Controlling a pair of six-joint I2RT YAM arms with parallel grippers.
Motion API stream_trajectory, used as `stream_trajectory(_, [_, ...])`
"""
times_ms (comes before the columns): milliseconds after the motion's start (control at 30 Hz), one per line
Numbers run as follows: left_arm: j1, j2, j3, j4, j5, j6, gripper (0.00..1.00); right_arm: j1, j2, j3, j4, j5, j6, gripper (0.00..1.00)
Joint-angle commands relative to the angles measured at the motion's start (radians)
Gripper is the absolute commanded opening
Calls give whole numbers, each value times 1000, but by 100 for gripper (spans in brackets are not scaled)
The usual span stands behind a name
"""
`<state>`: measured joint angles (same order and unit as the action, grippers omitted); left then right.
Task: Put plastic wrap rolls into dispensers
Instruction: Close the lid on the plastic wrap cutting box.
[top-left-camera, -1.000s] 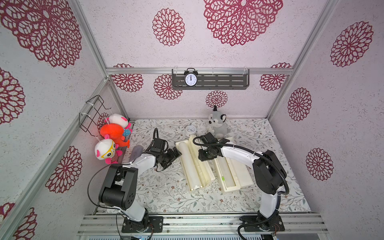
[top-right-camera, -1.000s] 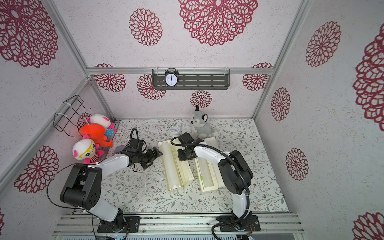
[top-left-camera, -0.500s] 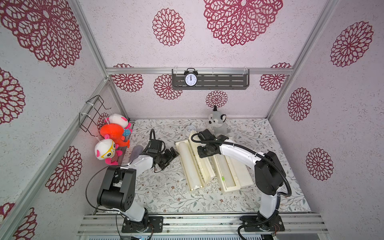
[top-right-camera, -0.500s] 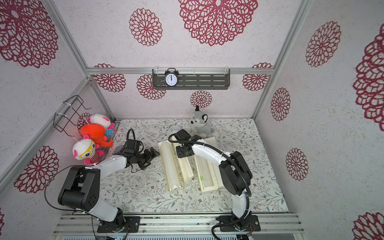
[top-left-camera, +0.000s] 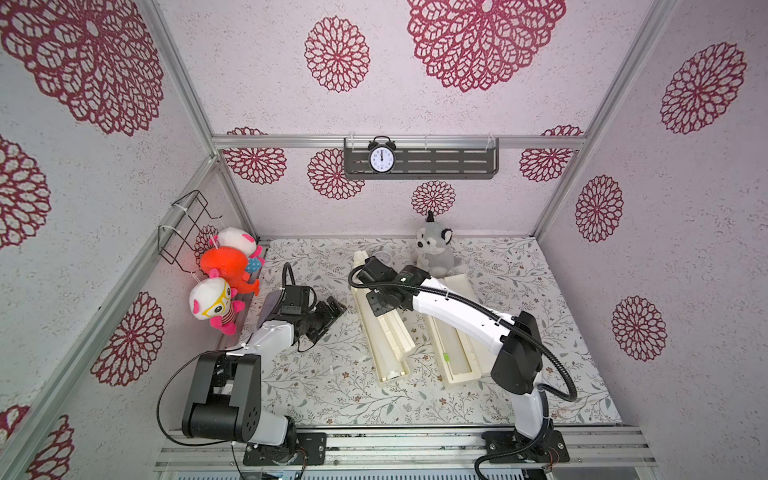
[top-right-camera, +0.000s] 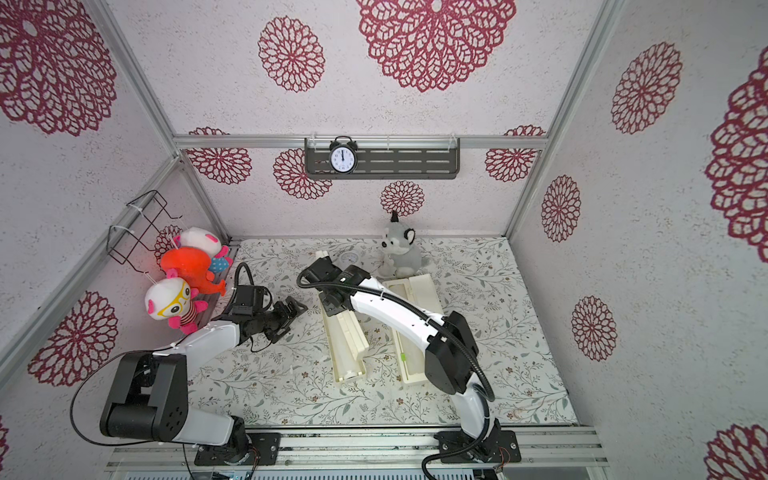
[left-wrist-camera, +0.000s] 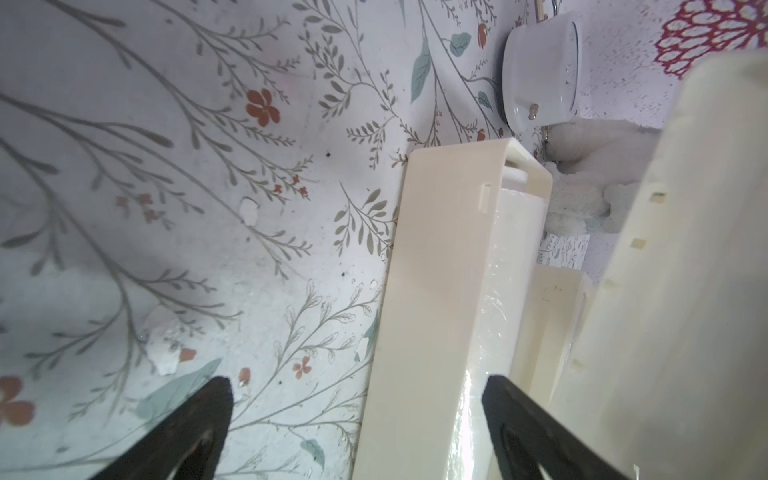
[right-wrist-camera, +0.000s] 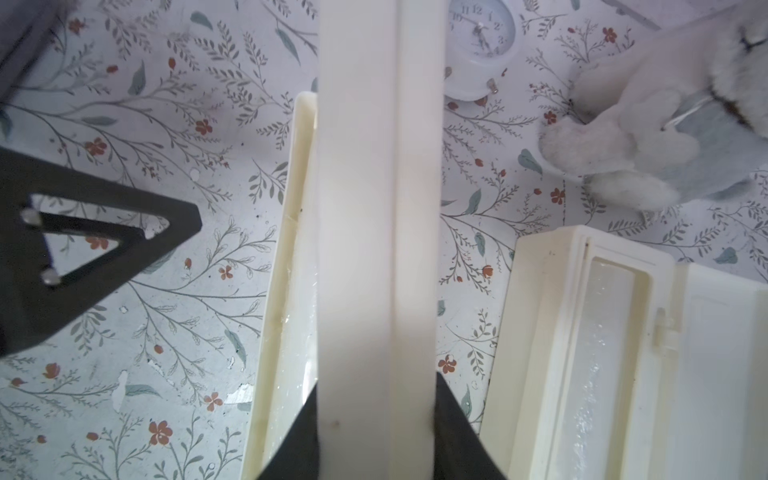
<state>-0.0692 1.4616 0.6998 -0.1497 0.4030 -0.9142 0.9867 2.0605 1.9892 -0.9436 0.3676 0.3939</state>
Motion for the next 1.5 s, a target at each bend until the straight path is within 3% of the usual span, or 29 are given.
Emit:
stream_trajectory(0, [41, -40, -39, 96, 36, -33, 98, 38, 68, 63, -150, 136, 38, 31])
stream_trajectory(100, [55, -64, -44, 109, 74, -43, 98, 63, 112, 123, -197, 189, 47, 31])
stream_trajectory(333, [52, -89, -69, 374, 248, -185, 100, 76, 127, 123, -169, 129, 50, 35])
stream_trajectory(667, [26, -30, -54, 277, 195, -127, 95, 57, 41, 51, -99, 134, 29, 40])
stream_trajectory(800, [3, 22, -30, 279, 206, -120, 86, 53, 4, 46, -86, 134, 16, 42])
stream_trajectory(867, [-9, 52, -26, 282, 206, -120, 78, 53, -16, 41, -64, 95, 10, 43])
stream_trajectory(1067, [-42, 85, -7, 237, 156, -103, 71, 66, -67, 0, 22, -72, -27, 41])
stream_trajectory(1200, [-63, 93, 30, 201, 148, -104, 52, 94, -65, -24, 76, -182, -47, 40])
stream_trajectory(1467, [-102, 71, 76, 118, 97, -106, 37, 111, -1, -52, 116, -283, -42, 39])
